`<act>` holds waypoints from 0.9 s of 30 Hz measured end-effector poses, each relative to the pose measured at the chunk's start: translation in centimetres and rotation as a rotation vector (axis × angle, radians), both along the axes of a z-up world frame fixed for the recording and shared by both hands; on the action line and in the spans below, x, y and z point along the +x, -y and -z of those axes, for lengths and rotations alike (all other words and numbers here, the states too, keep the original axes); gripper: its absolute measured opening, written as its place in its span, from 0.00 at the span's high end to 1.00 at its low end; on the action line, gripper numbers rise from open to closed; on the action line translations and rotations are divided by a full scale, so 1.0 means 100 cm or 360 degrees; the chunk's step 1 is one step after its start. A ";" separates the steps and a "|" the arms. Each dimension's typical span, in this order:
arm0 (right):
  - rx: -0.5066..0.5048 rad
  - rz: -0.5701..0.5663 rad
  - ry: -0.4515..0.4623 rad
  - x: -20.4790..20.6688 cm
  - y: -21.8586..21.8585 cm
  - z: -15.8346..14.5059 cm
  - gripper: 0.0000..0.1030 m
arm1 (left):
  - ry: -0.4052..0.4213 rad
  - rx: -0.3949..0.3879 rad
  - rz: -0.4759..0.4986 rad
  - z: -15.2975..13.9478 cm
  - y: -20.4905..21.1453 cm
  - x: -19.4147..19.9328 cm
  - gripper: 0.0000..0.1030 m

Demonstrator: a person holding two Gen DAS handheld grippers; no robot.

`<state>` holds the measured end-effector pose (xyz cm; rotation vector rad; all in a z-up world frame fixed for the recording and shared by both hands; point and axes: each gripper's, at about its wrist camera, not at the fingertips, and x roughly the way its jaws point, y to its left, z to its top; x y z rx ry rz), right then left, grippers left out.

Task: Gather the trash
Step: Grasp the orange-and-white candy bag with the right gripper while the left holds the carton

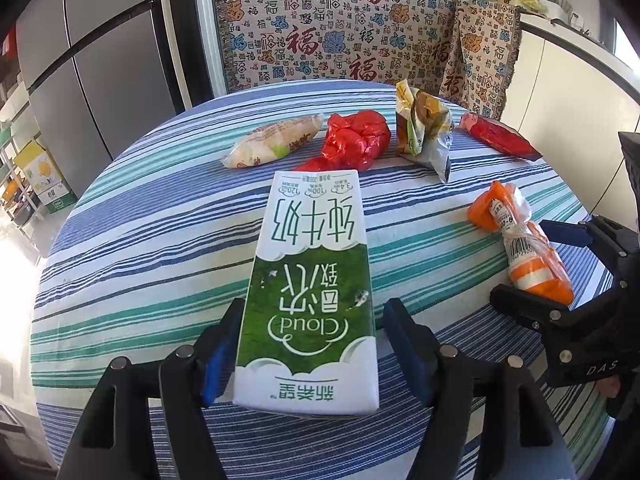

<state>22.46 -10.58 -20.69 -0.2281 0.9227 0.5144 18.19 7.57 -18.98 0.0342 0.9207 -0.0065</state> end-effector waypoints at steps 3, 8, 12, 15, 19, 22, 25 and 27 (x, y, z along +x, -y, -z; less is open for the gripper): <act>0.0001 0.0001 0.0000 0.000 -0.001 0.000 0.00 | -0.0001 -0.0009 0.0002 0.000 0.000 0.001 0.31; -0.0006 -0.0012 -0.0002 -0.007 0.008 0.000 0.00 | -0.0009 -0.0002 0.0044 0.000 0.001 -0.001 0.31; -0.0033 0.0024 -0.0057 -0.018 0.033 -0.002 0.01 | -0.0093 -0.0048 0.0083 -0.004 -0.007 -0.007 0.31; -0.0004 0.0037 -0.0081 -0.025 0.047 -0.015 0.01 | -0.0107 -0.0136 0.0144 -0.010 -0.011 -0.012 0.31; 0.0004 -0.0015 -0.0042 -0.022 0.031 -0.045 0.01 | -0.0013 -0.0143 0.0181 -0.025 -0.010 -0.011 0.31; -0.0005 -0.0053 -0.0136 -0.004 0.006 -0.051 0.02 | -0.0013 -0.0166 0.0164 -0.023 -0.013 -0.003 0.31; -0.0114 -0.0081 -0.0200 0.011 -0.018 -0.041 0.13 | -0.0019 -0.0163 0.0151 -0.020 -0.014 0.004 0.31; -0.0189 -0.0097 -0.0218 0.017 -0.028 -0.032 0.16 | -0.0010 -0.0144 0.0154 -0.020 -0.013 0.006 0.33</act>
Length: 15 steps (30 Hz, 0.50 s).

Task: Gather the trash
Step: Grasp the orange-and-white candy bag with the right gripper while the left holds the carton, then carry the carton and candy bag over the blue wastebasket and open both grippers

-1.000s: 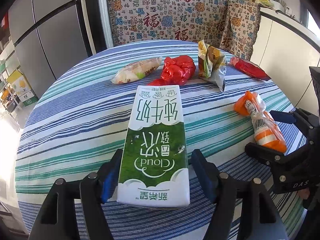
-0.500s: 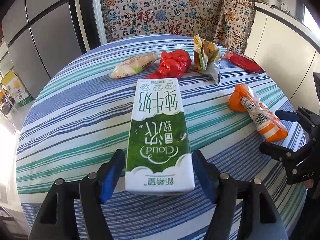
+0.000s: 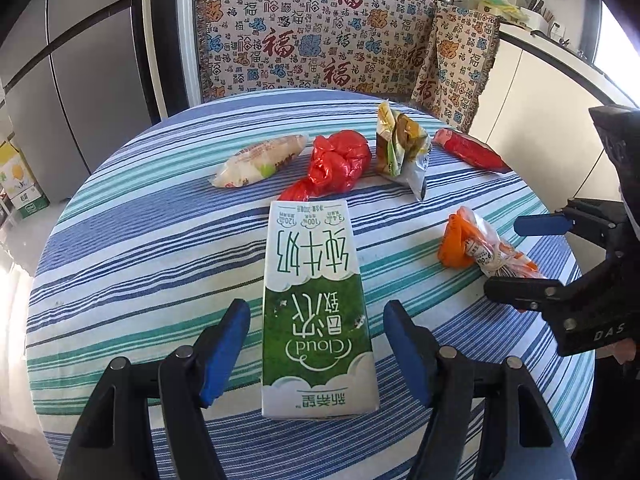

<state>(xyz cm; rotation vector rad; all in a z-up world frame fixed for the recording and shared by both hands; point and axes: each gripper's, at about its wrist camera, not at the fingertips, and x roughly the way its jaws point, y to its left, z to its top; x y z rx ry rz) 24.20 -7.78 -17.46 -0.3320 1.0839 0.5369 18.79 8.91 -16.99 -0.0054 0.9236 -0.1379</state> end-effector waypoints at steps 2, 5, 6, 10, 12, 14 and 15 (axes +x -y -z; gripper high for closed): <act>-0.0026 -0.0010 -0.0042 0.004 -0.002 0.007 0.37 | -0.0004 0.0024 -0.0004 0.000 0.000 0.002 0.52; -0.0014 0.0018 -0.0013 -0.002 0.006 0.004 0.56 | -0.0003 0.0009 0.0002 -0.001 -0.001 0.000 0.53; 0.0012 0.0024 -0.0005 -0.005 0.011 0.000 0.56 | 0.0005 0.0009 0.0009 -0.003 -0.001 -0.002 0.53; 0.0123 0.0085 0.0023 -0.016 0.039 -0.012 0.56 | 0.0037 -0.0035 0.0029 -0.009 -0.002 -0.011 0.54; 0.0185 0.0127 0.0008 -0.018 0.054 -0.014 0.56 | 0.0029 -0.0105 0.0037 -0.010 -0.001 -0.014 0.54; 0.0235 0.0161 -0.0001 -0.022 0.071 -0.016 0.56 | 0.0031 -0.0149 0.0053 -0.013 0.005 -0.016 0.54; 0.0254 0.0176 -0.0002 -0.024 0.080 -0.018 0.56 | 0.0036 -0.0153 0.0070 -0.014 0.010 -0.017 0.54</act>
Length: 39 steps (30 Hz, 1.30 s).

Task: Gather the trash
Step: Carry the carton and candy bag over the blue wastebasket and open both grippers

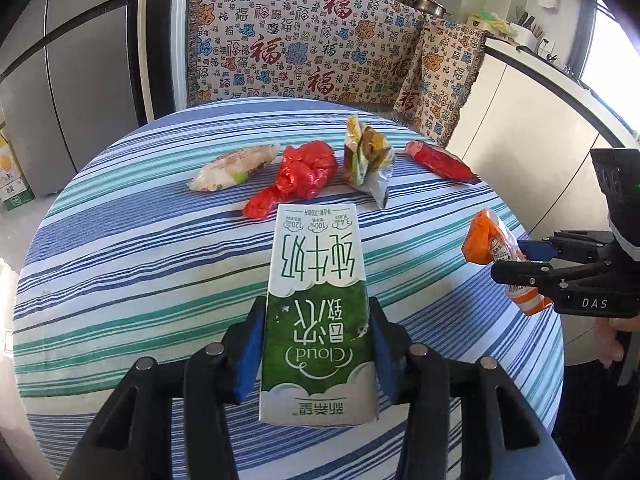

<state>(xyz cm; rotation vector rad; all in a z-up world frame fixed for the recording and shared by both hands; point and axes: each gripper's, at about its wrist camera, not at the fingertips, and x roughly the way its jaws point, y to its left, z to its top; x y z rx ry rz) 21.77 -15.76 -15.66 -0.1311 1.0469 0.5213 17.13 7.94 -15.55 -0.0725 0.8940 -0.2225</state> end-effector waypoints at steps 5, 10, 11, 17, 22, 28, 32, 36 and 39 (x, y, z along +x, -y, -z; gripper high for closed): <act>0.0108 0.0109 0.0019 -0.008 0.061 -0.017 0.56 | 0.0040 -0.0006 0.0101 -0.016 0.041 -0.001 0.54; 0.0104 0.0338 0.0083 -0.008 0.152 -0.032 0.56 | 0.0089 -0.0098 0.0273 -0.039 0.110 0.008 0.54; 0.0095 0.0390 0.0085 -0.007 0.171 -0.033 0.56 | 0.0097 -0.0100 0.0318 -0.043 0.128 0.011 0.54; 0.0055 0.0686 0.0070 -0.003 0.278 -0.028 0.56 | 0.0109 -0.0132 0.0588 -0.050 0.250 0.029 0.54; 0.0044 0.0847 0.0055 -0.001 0.337 -0.014 0.56 | 0.0079 -0.0166 0.0733 -0.032 0.334 0.046 0.54; 0.0092 0.0975 0.0042 -0.002 0.378 0.011 0.56 | 0.0010 -0.0167 0.0780 0.001 0.393 0.063 0.54; 0.0143 0.1027 0.0019 -0.002 0.396 0.029 0.56 | -0.0049 -0.0200 0.0759 0.017 0.412 0.072 0.53; 0.0153 0.1063 0.0000 -0.005 0.407 0.035 0.56 | -0.0080 -0.0179 0.0760 0.033 0.431 0.079 0.53; 0.0205 0.1115 -0.0027 -0.007 0.416 0.038 0.56 | -0.0103 -0.0162 0.0756 0.045 0.443 0.082 0.53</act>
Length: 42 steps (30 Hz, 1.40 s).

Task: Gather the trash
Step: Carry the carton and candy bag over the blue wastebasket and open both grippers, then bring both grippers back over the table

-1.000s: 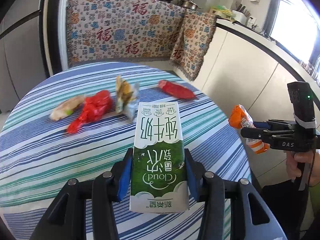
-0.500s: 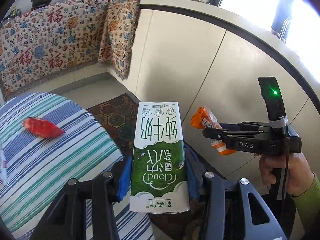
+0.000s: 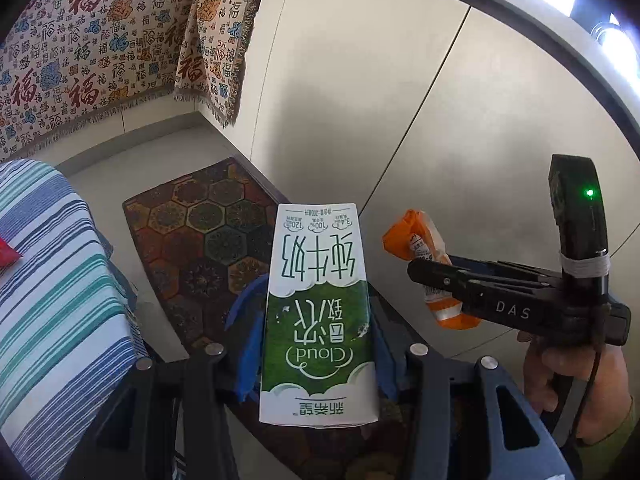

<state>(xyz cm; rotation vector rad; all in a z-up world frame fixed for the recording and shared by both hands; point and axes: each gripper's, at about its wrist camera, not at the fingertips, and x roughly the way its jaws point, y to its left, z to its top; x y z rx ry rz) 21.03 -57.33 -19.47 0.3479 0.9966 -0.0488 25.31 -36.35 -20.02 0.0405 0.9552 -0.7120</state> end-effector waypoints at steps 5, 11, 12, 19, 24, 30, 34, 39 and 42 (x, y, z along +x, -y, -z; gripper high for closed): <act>0.0017 0.0022 -0.0011 -0.001 0.006 0.001 0.56 | -0.0042 0.0008 -0.0013 0.021 0.013 0.008 0.53; 0.0065 0.0055 -0.0032 0.005 0.015 0.006 0.55 | -0.0079 0.0039 -0.0021 0.042 0.028 0.013 0.53; 0.0077 0.0064 -0.0030 0.005 0.017 0.006 0.55 | -0.0089 0.0039 -0.0024 0.045 0.029 0.015 0.52; 0.0117 0.0070 -0.0022 0.010 0.016 0.007 0.46 | -0.0127 0.0043 -0.0028 0.061 0.039 0.023 0.43; 0.0055 0.0107 0.0036 0.006 0.017 -0.001 0.30 | -0.0141 0.0036 -0.0119 0.062 0.034 0.030 0.37; -0.0063 0.0120 0.0128 0.004 0.011 -0.016 0.24 | -0.0028 -0.0010 -0.0112 0.030 0.016 0.013 0.37; -0.0134 0.0125 0.0183 0.004 0.004 -0.024 0.21 | 0.0052 -0.0002 -0.0096 0.002 -0.003 -0.010 0.37; -0.0216 0.0080 0.0232 0.004 -0.010 -0.031 0.18 | 0.0113 0.0062 -0.0103 -0.020 -0.046 -0.043 0.37; -0.0288 0.0028 0.0256 0.004 -0.028 -0.034 0.17 | 0.0119 0.0095 -0.0178 -0.026 -0.091 -0.058 0.37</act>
